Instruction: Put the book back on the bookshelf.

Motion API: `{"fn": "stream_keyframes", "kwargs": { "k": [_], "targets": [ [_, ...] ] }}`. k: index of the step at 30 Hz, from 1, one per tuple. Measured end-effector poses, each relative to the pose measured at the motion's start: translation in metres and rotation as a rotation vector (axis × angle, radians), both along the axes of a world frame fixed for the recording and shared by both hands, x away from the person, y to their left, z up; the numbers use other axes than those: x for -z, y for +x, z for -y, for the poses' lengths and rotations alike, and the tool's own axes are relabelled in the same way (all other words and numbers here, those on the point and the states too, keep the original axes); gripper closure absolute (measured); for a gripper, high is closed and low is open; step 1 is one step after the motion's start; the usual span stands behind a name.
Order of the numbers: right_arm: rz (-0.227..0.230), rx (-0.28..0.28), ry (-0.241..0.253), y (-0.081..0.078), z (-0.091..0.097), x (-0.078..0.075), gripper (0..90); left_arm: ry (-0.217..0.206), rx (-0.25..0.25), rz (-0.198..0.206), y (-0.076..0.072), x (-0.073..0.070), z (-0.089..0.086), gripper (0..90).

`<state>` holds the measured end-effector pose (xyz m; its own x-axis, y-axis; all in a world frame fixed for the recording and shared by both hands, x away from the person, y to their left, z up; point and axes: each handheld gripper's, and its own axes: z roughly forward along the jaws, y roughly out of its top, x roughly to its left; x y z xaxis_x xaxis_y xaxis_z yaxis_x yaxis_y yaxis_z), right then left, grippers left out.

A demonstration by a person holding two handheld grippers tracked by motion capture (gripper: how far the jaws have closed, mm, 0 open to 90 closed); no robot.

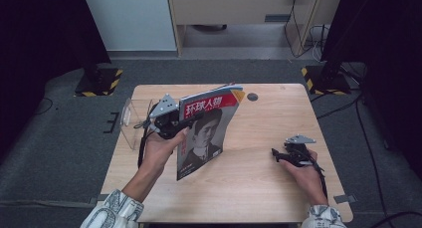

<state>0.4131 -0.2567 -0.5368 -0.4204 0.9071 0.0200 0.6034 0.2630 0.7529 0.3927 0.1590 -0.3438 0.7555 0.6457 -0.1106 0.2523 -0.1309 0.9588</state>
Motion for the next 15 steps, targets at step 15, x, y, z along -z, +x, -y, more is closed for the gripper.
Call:
{"fn": "stream_keyframes", "kwargs": {
  "k": [15],
  "targets": [
    [0.007, 0.0, -0.009, 0.0, -0.001, 0.0, 38.4, -0.003, 0.009, 0.001, -0.012, 0.001, -0.014, 86.6]
  ]
}}
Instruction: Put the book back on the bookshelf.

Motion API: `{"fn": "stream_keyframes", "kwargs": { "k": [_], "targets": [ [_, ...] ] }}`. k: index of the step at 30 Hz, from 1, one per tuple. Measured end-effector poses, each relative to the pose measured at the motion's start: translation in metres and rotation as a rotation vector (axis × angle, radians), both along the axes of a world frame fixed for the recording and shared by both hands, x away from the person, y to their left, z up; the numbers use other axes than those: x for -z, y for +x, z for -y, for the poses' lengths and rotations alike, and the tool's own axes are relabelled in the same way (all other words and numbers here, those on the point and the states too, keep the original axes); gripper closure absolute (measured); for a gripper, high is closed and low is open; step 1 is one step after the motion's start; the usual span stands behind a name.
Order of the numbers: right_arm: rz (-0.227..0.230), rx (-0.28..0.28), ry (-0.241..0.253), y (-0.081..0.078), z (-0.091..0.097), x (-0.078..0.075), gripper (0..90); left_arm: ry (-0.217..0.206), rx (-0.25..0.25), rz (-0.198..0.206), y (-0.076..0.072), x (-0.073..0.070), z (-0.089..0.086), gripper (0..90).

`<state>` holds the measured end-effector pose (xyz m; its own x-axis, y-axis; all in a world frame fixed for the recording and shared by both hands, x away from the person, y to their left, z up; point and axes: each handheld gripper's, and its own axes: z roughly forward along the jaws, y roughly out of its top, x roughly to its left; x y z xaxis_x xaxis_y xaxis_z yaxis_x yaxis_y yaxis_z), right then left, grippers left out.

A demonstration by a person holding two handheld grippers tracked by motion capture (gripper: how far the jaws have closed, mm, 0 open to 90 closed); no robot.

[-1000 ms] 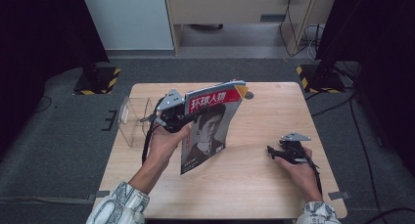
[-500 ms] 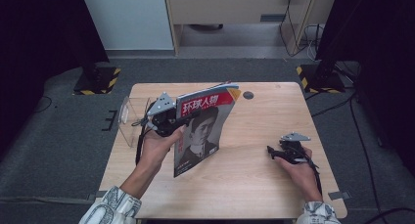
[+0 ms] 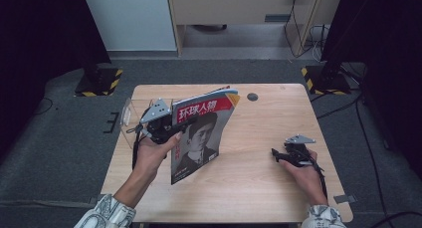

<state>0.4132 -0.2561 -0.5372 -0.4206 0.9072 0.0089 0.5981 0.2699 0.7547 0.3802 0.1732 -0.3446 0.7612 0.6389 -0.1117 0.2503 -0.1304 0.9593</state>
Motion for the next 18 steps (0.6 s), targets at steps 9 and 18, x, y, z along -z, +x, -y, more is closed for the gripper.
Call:
{"fn": "stream_keyframes", "kwargs": {
  "k": [9, 18],
  "targets": [
    [0.002, -0.002, -0.004, 0.0, 0.0, 0.0, 38.3, -0.003, 0.0, 0.004, -0.011, -0.002, -0.013, 86.6],
    [0.001, -0.004, -0.004, 0.0, 0.0, 0.0, 38.3, -0.011, -0.007, 0.002, -0.019, 0.0, -0.029, 86.6]
  ]
}}
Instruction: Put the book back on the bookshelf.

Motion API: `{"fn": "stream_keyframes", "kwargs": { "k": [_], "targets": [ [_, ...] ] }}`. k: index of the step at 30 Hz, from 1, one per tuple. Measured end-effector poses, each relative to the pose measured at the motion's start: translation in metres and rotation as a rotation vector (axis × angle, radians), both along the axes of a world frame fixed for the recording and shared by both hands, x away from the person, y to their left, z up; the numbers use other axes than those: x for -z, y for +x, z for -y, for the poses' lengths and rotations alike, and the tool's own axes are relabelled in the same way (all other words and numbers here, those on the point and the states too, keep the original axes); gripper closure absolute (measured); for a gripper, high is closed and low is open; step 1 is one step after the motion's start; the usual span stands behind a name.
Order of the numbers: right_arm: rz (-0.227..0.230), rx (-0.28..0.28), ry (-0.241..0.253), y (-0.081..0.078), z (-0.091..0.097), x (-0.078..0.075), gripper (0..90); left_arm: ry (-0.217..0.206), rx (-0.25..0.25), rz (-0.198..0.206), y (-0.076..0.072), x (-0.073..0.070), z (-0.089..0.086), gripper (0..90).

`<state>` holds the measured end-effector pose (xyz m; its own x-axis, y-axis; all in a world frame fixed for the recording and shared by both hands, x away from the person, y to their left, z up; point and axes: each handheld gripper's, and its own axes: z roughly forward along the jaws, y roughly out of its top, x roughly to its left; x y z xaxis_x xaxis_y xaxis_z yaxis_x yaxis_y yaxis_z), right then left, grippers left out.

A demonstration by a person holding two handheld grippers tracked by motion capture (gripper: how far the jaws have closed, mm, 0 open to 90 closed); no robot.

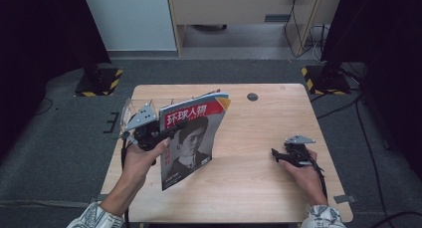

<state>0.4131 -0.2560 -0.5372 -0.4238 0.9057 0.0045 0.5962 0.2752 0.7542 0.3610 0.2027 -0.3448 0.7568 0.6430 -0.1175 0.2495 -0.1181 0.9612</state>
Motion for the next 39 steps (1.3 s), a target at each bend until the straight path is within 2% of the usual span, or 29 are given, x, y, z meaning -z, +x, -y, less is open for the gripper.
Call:
{"fn": "stream_keyframes", "kwargs": {
  "k": [17, 28, 39],
  "targets": [
    [0.0, 0.001, 0.001, 0.0, 0.0, 0.0, 38.3, -0.007, -0.038, 0.009, -0.011, 0.001, -0.03, 86.6],
    [0.0, 0.001, 0.002, 0.0, 0.0, 0.0, 38.2, -0.017, -0.087, 0.011, -0.014, 0.002, -0.055, 86.6],
    [0.001, 0.0, 0.0, 0.0, 0.0, 0.0, 38.2, -0.019, -0.113, 0.016, -0.02, 0.001, -0.071, 86.6]
  ]
}}
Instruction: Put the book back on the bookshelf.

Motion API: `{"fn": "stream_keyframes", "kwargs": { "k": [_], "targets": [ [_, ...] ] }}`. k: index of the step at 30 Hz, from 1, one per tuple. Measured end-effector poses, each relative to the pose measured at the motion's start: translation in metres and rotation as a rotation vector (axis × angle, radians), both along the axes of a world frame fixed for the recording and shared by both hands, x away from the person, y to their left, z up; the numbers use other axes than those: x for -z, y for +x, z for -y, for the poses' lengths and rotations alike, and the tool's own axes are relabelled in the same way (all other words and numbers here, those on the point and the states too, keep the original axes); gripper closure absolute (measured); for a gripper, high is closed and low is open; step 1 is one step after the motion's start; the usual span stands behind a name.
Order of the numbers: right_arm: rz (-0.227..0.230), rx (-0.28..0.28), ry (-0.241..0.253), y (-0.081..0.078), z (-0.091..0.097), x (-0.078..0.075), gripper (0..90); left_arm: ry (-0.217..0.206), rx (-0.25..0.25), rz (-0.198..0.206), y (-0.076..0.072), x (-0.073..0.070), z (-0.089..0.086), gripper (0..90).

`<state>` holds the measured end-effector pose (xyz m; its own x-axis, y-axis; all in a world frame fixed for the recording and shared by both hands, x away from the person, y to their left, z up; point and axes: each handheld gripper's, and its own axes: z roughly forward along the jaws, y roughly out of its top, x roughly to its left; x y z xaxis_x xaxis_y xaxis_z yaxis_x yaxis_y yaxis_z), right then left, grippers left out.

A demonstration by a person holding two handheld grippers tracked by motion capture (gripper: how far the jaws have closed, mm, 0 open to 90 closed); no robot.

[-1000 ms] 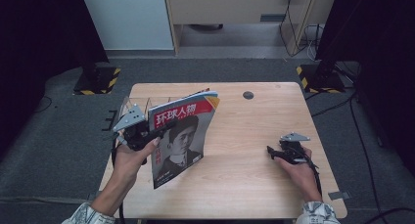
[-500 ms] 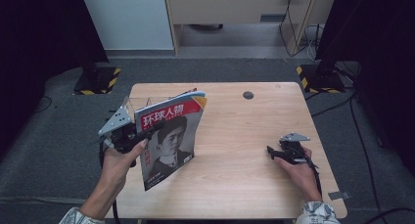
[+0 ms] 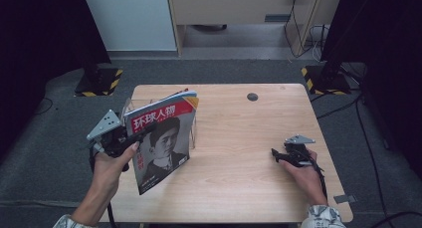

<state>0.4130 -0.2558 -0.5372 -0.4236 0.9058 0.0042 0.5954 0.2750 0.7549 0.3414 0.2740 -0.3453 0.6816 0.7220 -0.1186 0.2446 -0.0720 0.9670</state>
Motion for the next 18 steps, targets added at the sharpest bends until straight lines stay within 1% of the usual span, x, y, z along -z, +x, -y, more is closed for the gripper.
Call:
{"fn": "stream_keyframes", "kwargs": {
  "k": [3, 10, 18],
  "targets": [
    [-0.002, 0.002, 0.002, 0.0, 0.0, 0.0, 38.2, 0.004, -0.014, 0.0, -0.003, -0.001, -0.007, 86.6],
    [-0.002, 0.003, 0.002, 0.0, 0.0, 0.0, 38.2, 0.002, -0.029, 0.008, -0.008, -0.004, -0.018, 86.6],
    [-0.002, 0.004, 0.001, 0.0, 0.0, 0.0, 38.2, 0.001, -0.047, 0.009, -0.015, -0.002, -0.029, 86.6]
  ]
}}
